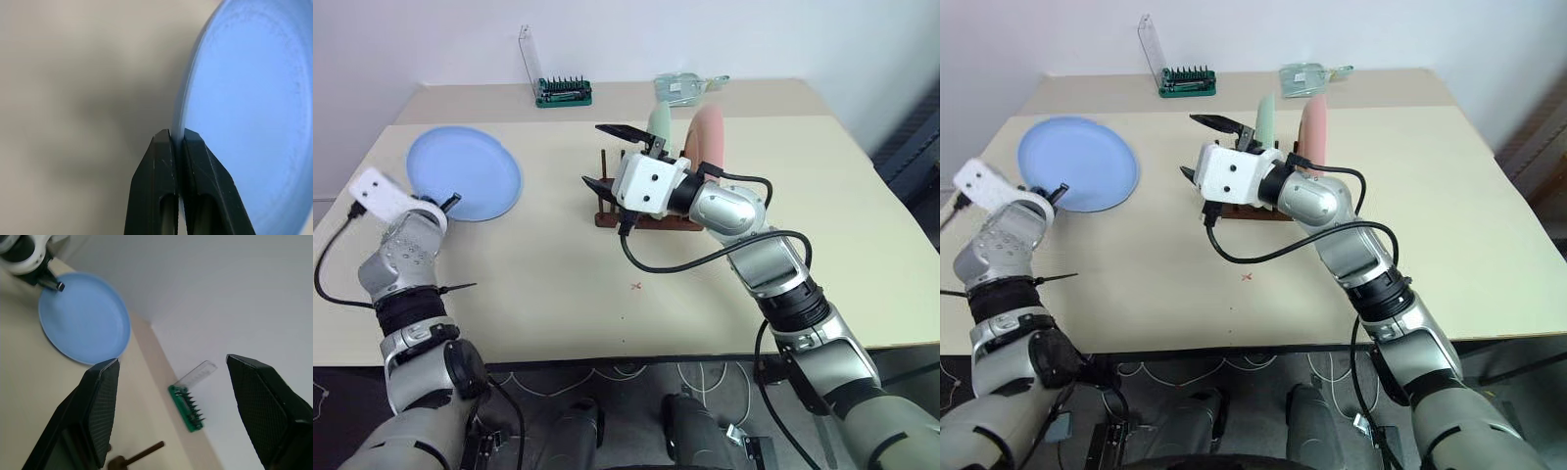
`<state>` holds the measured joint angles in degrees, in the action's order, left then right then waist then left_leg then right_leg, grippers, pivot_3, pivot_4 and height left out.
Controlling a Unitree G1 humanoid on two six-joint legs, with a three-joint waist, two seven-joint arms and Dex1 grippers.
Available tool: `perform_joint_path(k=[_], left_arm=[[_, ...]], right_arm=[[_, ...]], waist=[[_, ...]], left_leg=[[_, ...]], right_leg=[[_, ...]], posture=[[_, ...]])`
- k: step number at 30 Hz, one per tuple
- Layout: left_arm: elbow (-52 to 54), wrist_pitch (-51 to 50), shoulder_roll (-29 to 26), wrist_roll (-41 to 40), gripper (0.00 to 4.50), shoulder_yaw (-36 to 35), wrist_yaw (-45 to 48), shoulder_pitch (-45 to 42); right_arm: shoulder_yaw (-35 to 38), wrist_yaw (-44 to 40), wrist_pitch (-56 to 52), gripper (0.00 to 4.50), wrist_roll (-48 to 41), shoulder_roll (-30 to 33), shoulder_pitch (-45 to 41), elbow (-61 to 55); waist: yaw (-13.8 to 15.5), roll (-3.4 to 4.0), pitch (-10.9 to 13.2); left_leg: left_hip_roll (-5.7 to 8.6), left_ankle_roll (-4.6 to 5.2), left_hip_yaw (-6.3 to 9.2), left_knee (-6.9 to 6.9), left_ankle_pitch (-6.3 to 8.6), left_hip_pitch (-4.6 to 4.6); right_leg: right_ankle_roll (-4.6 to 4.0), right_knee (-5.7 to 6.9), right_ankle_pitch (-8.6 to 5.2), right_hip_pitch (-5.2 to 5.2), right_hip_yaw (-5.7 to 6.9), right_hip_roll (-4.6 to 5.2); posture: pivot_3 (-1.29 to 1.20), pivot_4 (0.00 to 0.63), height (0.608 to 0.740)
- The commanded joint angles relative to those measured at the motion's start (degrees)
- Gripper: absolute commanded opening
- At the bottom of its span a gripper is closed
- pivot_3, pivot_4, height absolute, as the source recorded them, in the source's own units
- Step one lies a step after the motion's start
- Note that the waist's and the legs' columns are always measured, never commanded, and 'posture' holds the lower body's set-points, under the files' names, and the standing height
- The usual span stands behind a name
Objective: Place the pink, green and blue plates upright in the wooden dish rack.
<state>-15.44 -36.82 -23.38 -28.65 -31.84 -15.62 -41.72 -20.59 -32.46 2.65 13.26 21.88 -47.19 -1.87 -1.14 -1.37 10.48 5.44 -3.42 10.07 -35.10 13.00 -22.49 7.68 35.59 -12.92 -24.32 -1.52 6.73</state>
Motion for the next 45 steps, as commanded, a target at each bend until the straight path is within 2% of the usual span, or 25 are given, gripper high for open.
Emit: perform_joint_path(k=[1,2,5,6,9,12,16,28,31,38,39,40,42,45], left_arm=[[17.56,-3.80,0.15,-1.85,0.05,5.68,1.59,-2.61],[20.96,-5.84,0.13,-1.47,0.05,7.21,0.81,-3.00],[27.03,-14.45,2.47,-3.25,0.00,6.49,-5.07,-6.41],[28.25,-16.47,3.17,-3.83,0.00,6.07,-6.12,-7.27],[30.81,-20.33,3.94,-4.41,0.00,5.81,-6.95,-8.48],[35.62,-27.98,7.18,-8.00,0.00,3.88,-10.62,-11.88],[39.32,-35.90,10.88,-9.98,0.00,2.52,-12.90,-14.83],[42.92,-46.07,15.91,-9.44,0.00,-1.17,-12.05,-17.53],[43.07,-46.74,16.53,-8.96,0.00,-1.63,-11.19,-17.70],[43.47,-47.30,17.80,-7.34,0.00,-2.52,-9.60,-18.12],[43.53,-47.28,17.95,-7.15,0.00,-2.74,-9.36,-18.17],[43.56,-47.15,18.19,-7.00,0.32,-2.99,-9.11,-18.19],[43.48,-45.50,19.07,-6.92,1.04,-4.05,-8.68,-18.40],[43.33,-42.10,19.37,-6.66,2.49,-5.60,-7.99,-18.66]], right_arm=[[-1.87,-0.47,4.83,3.56,2.34,-0.78,-1.86,1.60],[-2.28,-0.75,5.41,3.56,2.57,-1.26,-2.23,2.27],[-2.67,-1.81,6.00,4.34,1.82,-3.16,-3.31,3.68],[-2.63,-1.69,6.22,4.43,2.03,-3.60,-3.60,4.05],[-2.60,-1.02,7.38,4.43,3.44,-4.07,-4.13,5.04],[-4.23,2.96,11.50,4.43,9.40,-3.86,-6.95,10.60],[-4.47,6.71,14.24,4.43,13.19,-4.81,-9.20,15.90],[-4.03,13.61,14.96,4.43,19.31,-6.10,-14.95,26.63],[-4.00,13.48,15.04,3.59,19.24,-6.18,-14.79,26.54],[-4.28,12.76,15.37,0.07,19.54,-6.05,-13.93,25.37],[-4.26,12.75,15.36,0.02,19.55,-6.08,-13.89,25.28],[-4.19,12.97,15.38,0.01,19.74,-6.06,-13.86,25.20],[-4.10,13.43,15.36,0.00,20.16,-5.97,-13.61,24.97],[-4.21,13.53,15.39,0.00,20.25,-5.95,-13.15,24.44]], waist=[[0.02,-0.01,0.00],[0.02,-0.01,0.00],[-0.04,-0.01,0.01],[-0.23,0.00,0.01],[-0.77,0.00,0.01],[-1.16,-0.01,0.02],[-1.14,-0.04,0.03],[-1.24,-0.04,0.04],[-1.24,-0.04,0.04],[-1.33,-0.04,0.04],[-1.32,-0.03,0.04],[-1.30,-0.03,0.05],[-1.28,-0.05,0.06],[-1.33,-0.05,0.06]], left_leg=[[-0.01,0.00,0.00,0.00,0.00,-0.01],[-0.02,0.00,-0.01,0.00,0.00,-0.01],[-0.03,-0.01,-0.02,0.00,0.00,-0.01],[-0.03,-0.01,-0.02,0.00,0.00,0.01],[-0.07,-0.01,-0.03,0.02,0.00,0.03],[-0.07,-0.05,-0.02,0.01,-0.02,0.03],[-0.07,-0.13,-0.03,0.01,-0.06,0.02],[-0.07,-0.23,-0.04,0.01,-0.11,0.01],[-0.07,-0.23,-0.04,0.01,-0.11,0.01],[-0.08,-0.23,-0.05,0.02,-0.11,0.02],[-0.08,-0.23,-0.05,0.02,-0.11,0.02],[-0.08,-0.23,-0.06,0.02,-0.11,0.02],[-0.08,-0.24,-0.05,0.01,-0.11,0.01],[-0.08,-0.24,-0.06,0.01,-0.12,0.01]], right_leg=[[0.00,-0.01,0.00,0.00,0.00,0.00],[0.00,-0.03,0.00,0.00,0.00,0.00],[0.00,-0.02,0.00,0.01,-0.01,0.00],[0.00,-0.01,0.00,0.01,-0.01,-0.01],[0.00,0.02,0.00,0.00,-0.01,-0.06],[0.00,0.04,0.00,0.00,-0.01,-0.07],[0.00,0.03,0.00,0.00,-0.01,-0.07],[-0.01,0.01,0.00,0.00,-0.02,-0.10],[-0.02,0.00,0.01,0.00,-0.02,-0.10],[-0.02,0.00,0.01,0.00,-0.02,-0.11],[-0.02,0.00,0.01,0.00,-0.02,-0.11],[-0.02,0.00,0.01,0.00,-0.03,-0.11],[-0.02,0.00,0.01,0.00,-0.03,-0.12],[-0.02,0.00,0.01,0.00,-0.03,-0.11]], posture=[[0.00,0.150,0.740],[0.00,0.150,0.740],[0.00,0.150,0.740],[0.00,0.150,0.740],[0.00,0.150,0.740],[0.00,0.150,0.740],[0.00,0.150,0.740],[0.00,0.150,0.740],[0.00,0.150,0.740],[0.00,0.150,0.740],[0.00,0.150,0.740],[0.00,0.150,0.740],[0.00,0.150,0.740],[0.00,0.150,0.740]])
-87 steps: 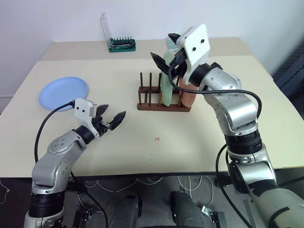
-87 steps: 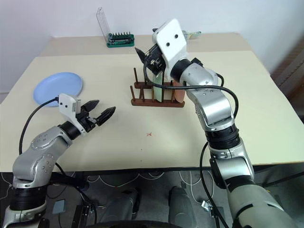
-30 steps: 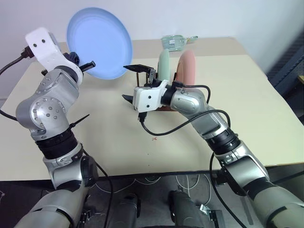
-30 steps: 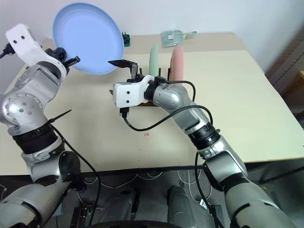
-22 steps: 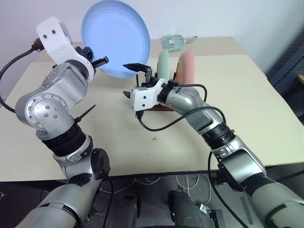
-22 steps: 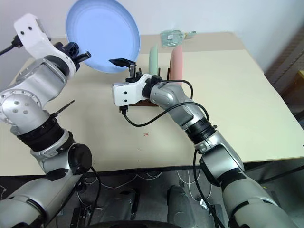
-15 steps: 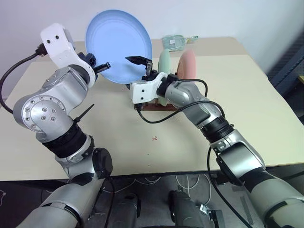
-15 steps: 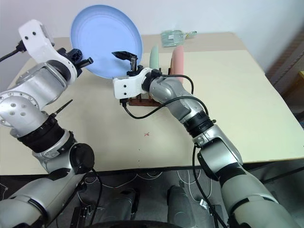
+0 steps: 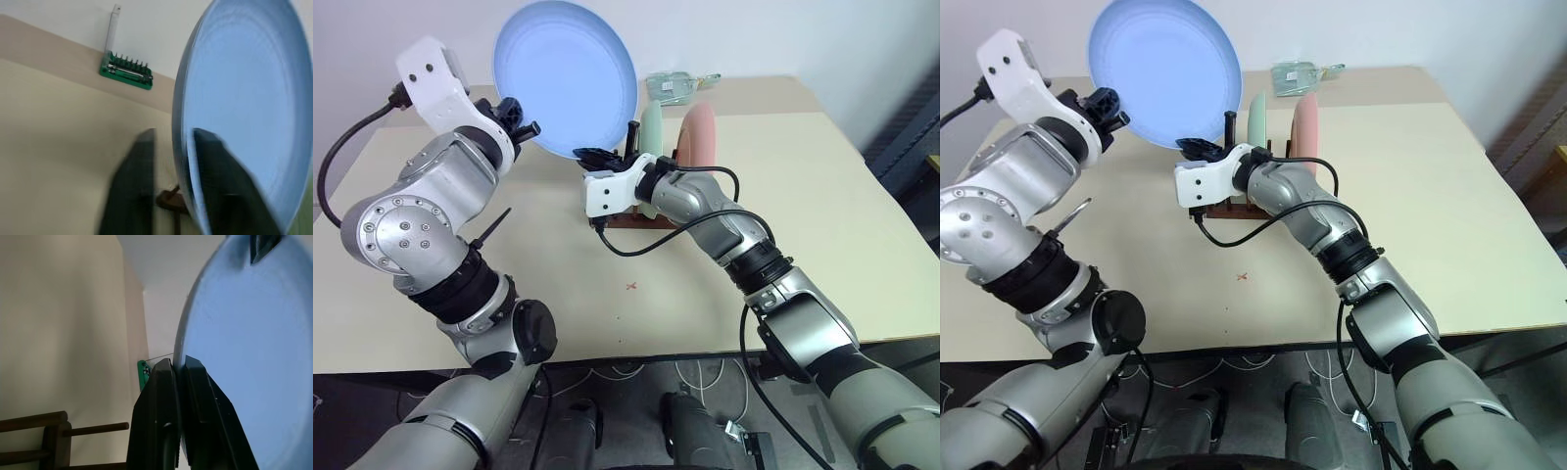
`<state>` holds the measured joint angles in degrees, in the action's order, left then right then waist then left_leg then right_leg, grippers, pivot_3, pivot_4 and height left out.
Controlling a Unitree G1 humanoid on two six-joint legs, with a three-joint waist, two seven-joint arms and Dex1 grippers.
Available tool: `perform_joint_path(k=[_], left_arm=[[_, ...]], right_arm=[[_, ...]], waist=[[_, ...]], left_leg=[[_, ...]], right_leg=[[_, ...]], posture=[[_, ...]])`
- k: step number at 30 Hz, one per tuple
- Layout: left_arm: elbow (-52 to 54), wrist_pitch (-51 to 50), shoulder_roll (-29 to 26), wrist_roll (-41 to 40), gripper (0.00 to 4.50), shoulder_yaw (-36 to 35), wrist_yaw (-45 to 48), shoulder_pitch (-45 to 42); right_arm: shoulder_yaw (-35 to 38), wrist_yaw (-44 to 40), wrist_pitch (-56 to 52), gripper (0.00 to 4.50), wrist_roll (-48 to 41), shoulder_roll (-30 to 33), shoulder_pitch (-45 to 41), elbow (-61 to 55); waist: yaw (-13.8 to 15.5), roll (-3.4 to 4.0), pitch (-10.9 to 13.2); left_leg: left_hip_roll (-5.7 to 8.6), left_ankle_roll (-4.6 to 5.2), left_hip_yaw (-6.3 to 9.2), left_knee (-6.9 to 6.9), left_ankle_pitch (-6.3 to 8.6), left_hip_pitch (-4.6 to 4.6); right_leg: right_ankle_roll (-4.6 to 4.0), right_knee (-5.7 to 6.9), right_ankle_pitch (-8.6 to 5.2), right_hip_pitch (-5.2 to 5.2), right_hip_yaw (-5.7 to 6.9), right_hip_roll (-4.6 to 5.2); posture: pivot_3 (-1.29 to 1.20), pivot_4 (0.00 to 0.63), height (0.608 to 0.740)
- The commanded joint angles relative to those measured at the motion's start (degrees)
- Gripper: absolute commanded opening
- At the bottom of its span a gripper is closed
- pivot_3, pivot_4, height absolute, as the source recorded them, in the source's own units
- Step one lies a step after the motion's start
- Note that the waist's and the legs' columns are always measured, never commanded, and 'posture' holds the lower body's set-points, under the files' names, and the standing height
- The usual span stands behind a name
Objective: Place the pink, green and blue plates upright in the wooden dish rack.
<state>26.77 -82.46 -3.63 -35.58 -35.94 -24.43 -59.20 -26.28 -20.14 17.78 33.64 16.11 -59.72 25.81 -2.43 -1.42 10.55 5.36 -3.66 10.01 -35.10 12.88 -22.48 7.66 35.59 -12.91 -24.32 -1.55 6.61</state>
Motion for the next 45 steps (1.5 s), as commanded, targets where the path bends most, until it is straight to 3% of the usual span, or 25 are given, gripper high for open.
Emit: perform_joint_path(k=[1,3,6,11,14,19,22,27,32,35,45], left_arm=[[1.03,4.10,-0.55,0.49,3.01,-1.58,0.96,-1.17],[-0.20,8.76,-1.46,0.65,4.02,-4.04,0.83,-2.09],[-3.60,18.76,-6.44,1.95,4.02,-8.07,2.04,-2.26],[-8.73,28.13,-16.29,4.28,4.02,-7.84,7.30,3.61],[-9.83,34.11,-22.97,8.71,4.02,-4.73,13.70,13.86],[-11.76,41.03,-26.04,13.43,4.02,0.94,23.10,32.52],[-12.17,44.27,-26.60,14.23,4.02,3.49,26.33,36.74],[-6.03,49.62,-23.48,12.85,4.02,12.36,38.39,52.34],[-3.97,52.76,-24.13,14.12,4.02,18.96,44.09,56.89],[-3.10,53.84,-22.85,12.20,4.02,20.00,46.41,57.72],[-0.36,53.76,-22.89,9.47,4.02,21.01,50.09,58.77]], right_arm=[[1.46,1.21,0.28,0.00,-0.17,-0.16,-0.55,-3.36],[1.77,0.92,0.42,0.00,-1.16,-0.39,-0.11,-4.15],[2.65,-0.08,1.18,0.00,-4.16,-1.25,0.96,-6.29],[3.46,-2.44,1.06,0.00,-8.49,-2.65,2.54,-8.68],[4.34,-5.33,-0.59,0.00,-13.21,-4.38,4.40,-10.83],[7.00,-8.49,-6.40,0.00,-21.04,-7.58,7.10,-15.50],[8.00,-9.37,-9.04,0.00,-23.57,-8.62,7.56,-17.33],[18.28,-10.58,-32.53,0.00,-49.13,-18.18,8.03,-28.21],[23.71,-6.95,-47.67,0.00,-61.11,-21.41,8.44,-32.61],[29.16,-0.52,-54.96,0.00,-68.13,-24.12,7.63,-31.92],[33.91,8.63,-61.14,0.00,-71.51,-24.59,5.65,-26.22]], waist=[[-0.09,0.00,0.00],[-0.05,0.00,0.00],[-0.22,0.00,0.00],[-0.18,0.01,-0.01],[-0.13,0.01,-0.02],[-0.15,0.02,-0.03],[0.14,-0.07,-0.03],[-0.23,0.12,-0.04],[0.07,0.13,-0.03],[0.03,0.15,-0.03],[-0.14,0.22,0.01]], left_leg=[[0.00,0.00,0.00,0.01,0.00,0.00],[-0.02,0.00,0.00,0.01,0.00,0.01],[-0.03,-0.01,-0.01,0.01,0.00,0.01],[-0.13,-0.10,-0.09,0.03,0.04,0.04],[-0.12,-0.09,-0.09,0.00,0.04,0.04],[-0.13,-0.09,-0.07,0.01,0.04,0.05],[-0.14,-0.07,-0.02,0.00,0.05,0.03],[-0.26,0.17,-0.12,0.09,0.20,0.11],[-0.28,0.22,-0.07,0.08,0.24,0.10],[-0.27,0.22,-0.09,0.07,0.24,0.11],[-0.28,0.22,-0.15,0.10,0.24,0.10]], right_leg=[[0.00,0.00,0.00,0.00,0.00,0.00],[-0.01,0.00,0.00,0.00,0.00,-0.01],[-0.03,-0.02,0.02,-0.01,0.00,-0.02],[-0.09,0.00,0.05,-0.09,-0.04,-0.12],[-0.11,-0.01,0.07,-0.05,-0.03,-0.12],[-0.13,0.03,0.08,-0.06,-0.04,-0.13],[-0.15,0.11,0.08,-0.09,-0.02,-0.13],[-0.21,0.16,0.10,-0.15,-0.05,-0.12],[-0.31,0.37,0.11,-0.23,-0.01,-0.16],[-0.34,0.37,0.12,-0.23,-0.01,-0.16],[-0.34,0.42,0.12,-0.32,-0.01,-0.16]], posture=[[0.00,0.150,0.740],[0.00,0.150,0.740],[0.00,0.150,0.740],[0.00,0.150,0.740],[0.00,0.150,0.740],[0.00,0.150,0.740],[0.00,0.150,0.740],[0.00,0.150,0.740],[0.00,0.150,0.740],[0.00,0.150,0.740],[0.00,0.150,0.740]])
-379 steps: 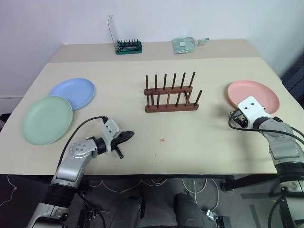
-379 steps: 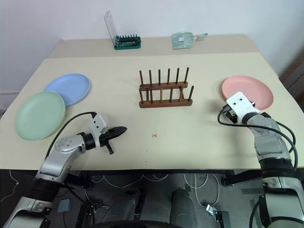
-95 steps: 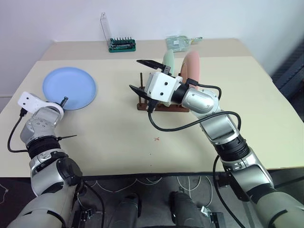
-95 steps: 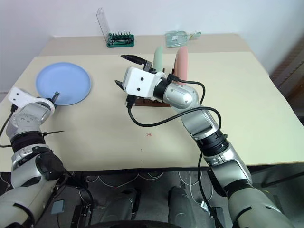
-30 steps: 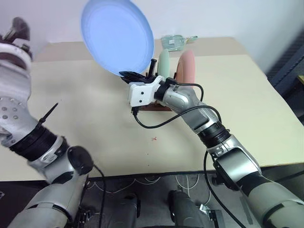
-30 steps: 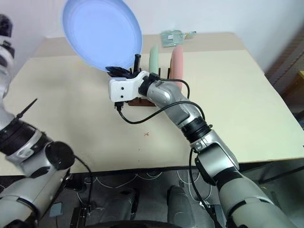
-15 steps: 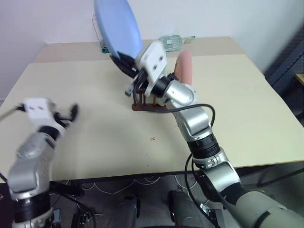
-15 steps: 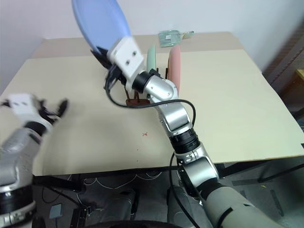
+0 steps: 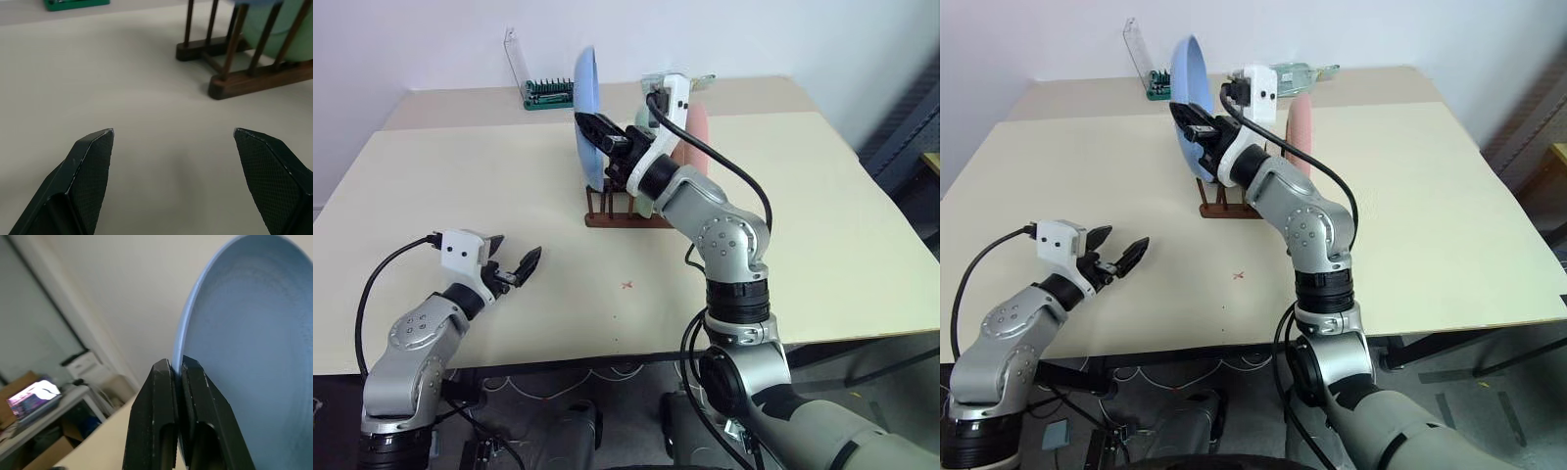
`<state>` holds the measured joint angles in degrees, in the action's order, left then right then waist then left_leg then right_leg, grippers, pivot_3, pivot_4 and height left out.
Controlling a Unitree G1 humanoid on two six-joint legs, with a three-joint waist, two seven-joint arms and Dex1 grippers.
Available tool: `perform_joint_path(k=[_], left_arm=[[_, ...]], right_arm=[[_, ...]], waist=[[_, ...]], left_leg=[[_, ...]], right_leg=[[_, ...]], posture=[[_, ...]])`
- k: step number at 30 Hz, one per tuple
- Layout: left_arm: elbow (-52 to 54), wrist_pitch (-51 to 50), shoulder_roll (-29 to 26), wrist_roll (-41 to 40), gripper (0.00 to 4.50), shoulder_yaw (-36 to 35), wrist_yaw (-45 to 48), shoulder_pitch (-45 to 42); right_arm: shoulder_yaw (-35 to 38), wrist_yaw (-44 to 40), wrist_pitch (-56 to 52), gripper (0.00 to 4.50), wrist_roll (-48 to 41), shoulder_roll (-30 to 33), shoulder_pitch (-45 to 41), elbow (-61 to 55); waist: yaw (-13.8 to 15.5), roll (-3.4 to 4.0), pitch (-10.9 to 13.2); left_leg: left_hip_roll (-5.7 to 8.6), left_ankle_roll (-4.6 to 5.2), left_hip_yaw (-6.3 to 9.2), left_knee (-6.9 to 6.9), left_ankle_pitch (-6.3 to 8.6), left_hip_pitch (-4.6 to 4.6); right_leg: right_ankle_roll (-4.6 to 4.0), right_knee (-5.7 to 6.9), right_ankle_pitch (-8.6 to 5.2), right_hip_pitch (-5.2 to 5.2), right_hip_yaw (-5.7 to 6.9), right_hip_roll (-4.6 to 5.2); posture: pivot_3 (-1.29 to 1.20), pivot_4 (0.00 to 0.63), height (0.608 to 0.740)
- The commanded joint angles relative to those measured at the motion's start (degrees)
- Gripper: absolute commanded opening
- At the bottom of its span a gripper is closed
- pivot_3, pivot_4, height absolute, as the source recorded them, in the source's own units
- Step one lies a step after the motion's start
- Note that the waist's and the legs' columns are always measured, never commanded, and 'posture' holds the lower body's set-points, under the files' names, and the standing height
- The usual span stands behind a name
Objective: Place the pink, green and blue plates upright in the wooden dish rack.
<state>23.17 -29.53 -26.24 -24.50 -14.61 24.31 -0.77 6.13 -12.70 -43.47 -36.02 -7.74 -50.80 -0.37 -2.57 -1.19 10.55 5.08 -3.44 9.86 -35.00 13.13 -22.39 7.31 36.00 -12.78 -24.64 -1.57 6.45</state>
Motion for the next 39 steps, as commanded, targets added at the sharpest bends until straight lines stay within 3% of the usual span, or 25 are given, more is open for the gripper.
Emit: perform_joint_path(k=[1,12,15,19,33,39], left_arm=[[3.62,0.67,-0.35,-1.85,4.02,-0.03,1.80,0.57],[4.67,0.33,-0.47,-2.17,4.02,1.99,3.58,0.81],[4.74,0.84,-0.14,-1.48,4.06,2.83,3.43,1.60],[4.54,1.47,0.09,-1.06,4.06,3.49,3.52,2.11],[3.06,2.69,0.18,-0.60,4.06,4.78,4.07,2.10],[2.55,2.99,0.45,-0.12,4.06,5.12,4.00,1.93]], right_arm=[[2.10,1.63,-0.10,0.00,-2.43,-0.85,-3.72,0.74],[5.41,4.74,-1.06,0.00,-3.52,0.13,-9.33,9.70],[5.04,4.92,-1.14,0.97,-3.05,0.38,-9.43,10.23],[4.20,4.86,-0.04,2.91,-1.91,0.73,-9.58,10.21],[-4.97,-0.69,7.24,2.91,8.92,7.54,-10.13,3.70],[-10.50,-9.85,13.71,2.91,16.72,19.25,-9.25,-2.58]], waist=[[0.02,0.00,0.00],[0.00,0.01,0.01],[0.00,0.02,0.01],[0.02,0.03,0.01],[0.03,0.05,0.03],[0.29,0.05,0.03]], left_leg=[[0.00,0.00,-0.01,0.00,0.00,0.00],[0.00,0.01,-0.01,0.00,0.00,0.00],[0.00,0.01,-0.01,0.00,0.00,0.00],[0.00,0.01,-0.01,0.00,0.00,0.00],[0.00,0.01,-0.01,0.00,0.00,-0.02],[0.02,0.01,-0.01,-0.03,0.00,-0.04]], right_leg=[[0.00,0.00,0.00,0.00,0.00,0.00],[0.00,0.00,0.00,0.00,0.00,0.00],[0.00,0.00,0.00,0.00,0.00,0.00],[0.00,-0.01,0.00,0.00,0.00,0.00],[0.00,-0.02,0.00,0.00,0.00,0.00],[0.01,-0.08,0.00,0.04,0.02,0.02]], posture=[[0.00,0.150,0.740],[0.00,0.150,0.740],[0.00,0.150,0.740],[0.00,0.150,0.740],[0.00,0.150,0.740],[0.00,0.150,0.740]])
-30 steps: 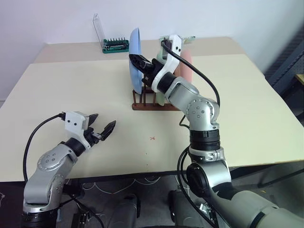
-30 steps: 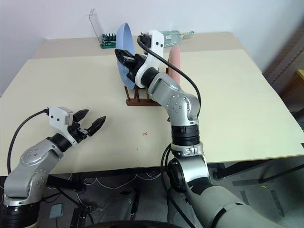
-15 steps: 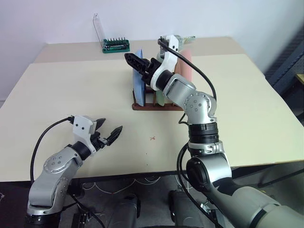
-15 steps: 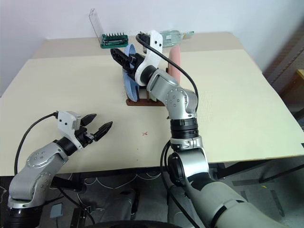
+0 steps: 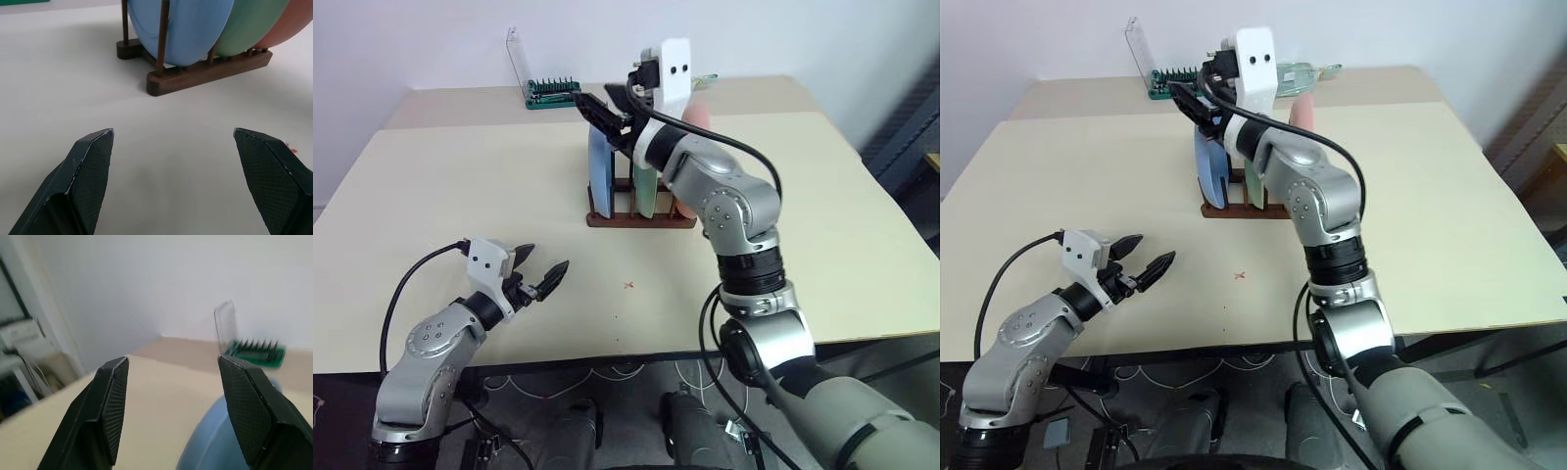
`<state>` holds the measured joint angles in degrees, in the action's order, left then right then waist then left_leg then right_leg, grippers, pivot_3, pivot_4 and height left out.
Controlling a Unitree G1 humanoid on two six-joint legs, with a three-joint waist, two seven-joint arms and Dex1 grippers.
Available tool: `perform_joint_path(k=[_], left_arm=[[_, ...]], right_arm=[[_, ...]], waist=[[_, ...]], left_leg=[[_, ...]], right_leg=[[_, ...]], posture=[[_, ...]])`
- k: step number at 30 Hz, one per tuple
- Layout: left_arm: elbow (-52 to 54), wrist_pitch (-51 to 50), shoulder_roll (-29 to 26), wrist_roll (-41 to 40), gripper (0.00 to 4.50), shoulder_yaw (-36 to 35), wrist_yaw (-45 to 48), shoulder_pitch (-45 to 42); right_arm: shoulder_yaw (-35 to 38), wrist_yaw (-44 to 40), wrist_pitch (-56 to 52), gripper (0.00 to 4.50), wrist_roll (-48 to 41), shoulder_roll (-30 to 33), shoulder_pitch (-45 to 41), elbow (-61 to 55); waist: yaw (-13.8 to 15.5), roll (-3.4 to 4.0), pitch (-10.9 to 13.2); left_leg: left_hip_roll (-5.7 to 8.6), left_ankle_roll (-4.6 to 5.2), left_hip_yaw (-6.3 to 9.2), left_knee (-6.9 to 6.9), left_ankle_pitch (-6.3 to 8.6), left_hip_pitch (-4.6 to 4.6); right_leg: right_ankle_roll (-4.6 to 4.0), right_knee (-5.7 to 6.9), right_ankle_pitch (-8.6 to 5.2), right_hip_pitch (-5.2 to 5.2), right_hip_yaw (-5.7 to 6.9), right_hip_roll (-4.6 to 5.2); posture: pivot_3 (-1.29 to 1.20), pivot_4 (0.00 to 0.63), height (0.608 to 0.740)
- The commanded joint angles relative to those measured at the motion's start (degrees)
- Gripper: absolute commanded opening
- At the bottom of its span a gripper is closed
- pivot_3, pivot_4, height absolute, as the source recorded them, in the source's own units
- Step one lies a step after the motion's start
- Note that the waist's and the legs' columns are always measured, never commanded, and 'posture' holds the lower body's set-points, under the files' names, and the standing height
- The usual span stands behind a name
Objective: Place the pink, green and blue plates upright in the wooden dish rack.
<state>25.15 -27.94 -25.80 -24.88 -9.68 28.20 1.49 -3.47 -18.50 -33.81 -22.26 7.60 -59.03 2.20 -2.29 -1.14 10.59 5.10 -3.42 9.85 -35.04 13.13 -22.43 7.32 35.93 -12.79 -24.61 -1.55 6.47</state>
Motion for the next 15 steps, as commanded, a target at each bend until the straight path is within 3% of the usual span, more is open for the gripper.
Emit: perform_joint_path(k=[1,3,5,10,15], left_arm=[[0.47,1.45,0.01,0.35,4.06,0.23,0.18,-0.33],[0.14,1.65,0.06,0.66,4.06,0.32,0.29,-0.39],[-1.22,2.56,0.15,1.58,4.06,0.40,0.19,-0.97],[-5.33,4.29,-0.03,3.01,4.06,1.15,0.33,-3.66],[-8.28,5.03,0.51,4.11,4.06,3.07,0.89,-6.48]], right_arm=[[-0.59,-5.05,4.54,2.91,3.46,6.01,-0.14,-5.94],[1.15,-7.02,5.47,2.91,3.51,9.60,1.91,-7.55],[8.13,-12.54,6.37,2.91,-0.84,16.09,7.92,-12.19],[21.68,-25.66,4.11,2.91,-8.26,32.24,28.44,-19.46],[24.97,-29.45,3.75,2.91,-10.40,37.09,41.18,-22.42]], waist=[[-0.02,0.00,0.00],[-0.05,-0.01,-0.01],[0.66,-0.07,-0.04],[2.25,0.15,0.07],[1.08,0.38,0.07]], left_leg=[[0.00,0.01,0.00,0.00,0.01,0.00],[0.00,0.01,0.00,0.01,0.01,0.01],[-0.02,0.02,0.01,0.02,0.01,0.01],[0.05,0.30,-0.10,-0.09,0.16,-0.09],[-0.02,0.43,-0.29,-0.11,0.24,0.03]], right_leg=[[0.00,-0.02,0.00,0.02,0.00,0.00],[0.01,-0.02,0.00,0.02,0.00,0.00],[0.00,-0.05,0.00,0.04,0.02,0.00],[0.04,-0.76,0.00,0.39,0.07,0.11],[0.07,-0.73,-0.01,0.43,0.04,0.13]], posture=[[0.00,0.150,0.740],[0.00,0.150,0.740],[0.00,0.150,0.740],[0.00,0.150,0.740],[0.00,0.150,0.740]])
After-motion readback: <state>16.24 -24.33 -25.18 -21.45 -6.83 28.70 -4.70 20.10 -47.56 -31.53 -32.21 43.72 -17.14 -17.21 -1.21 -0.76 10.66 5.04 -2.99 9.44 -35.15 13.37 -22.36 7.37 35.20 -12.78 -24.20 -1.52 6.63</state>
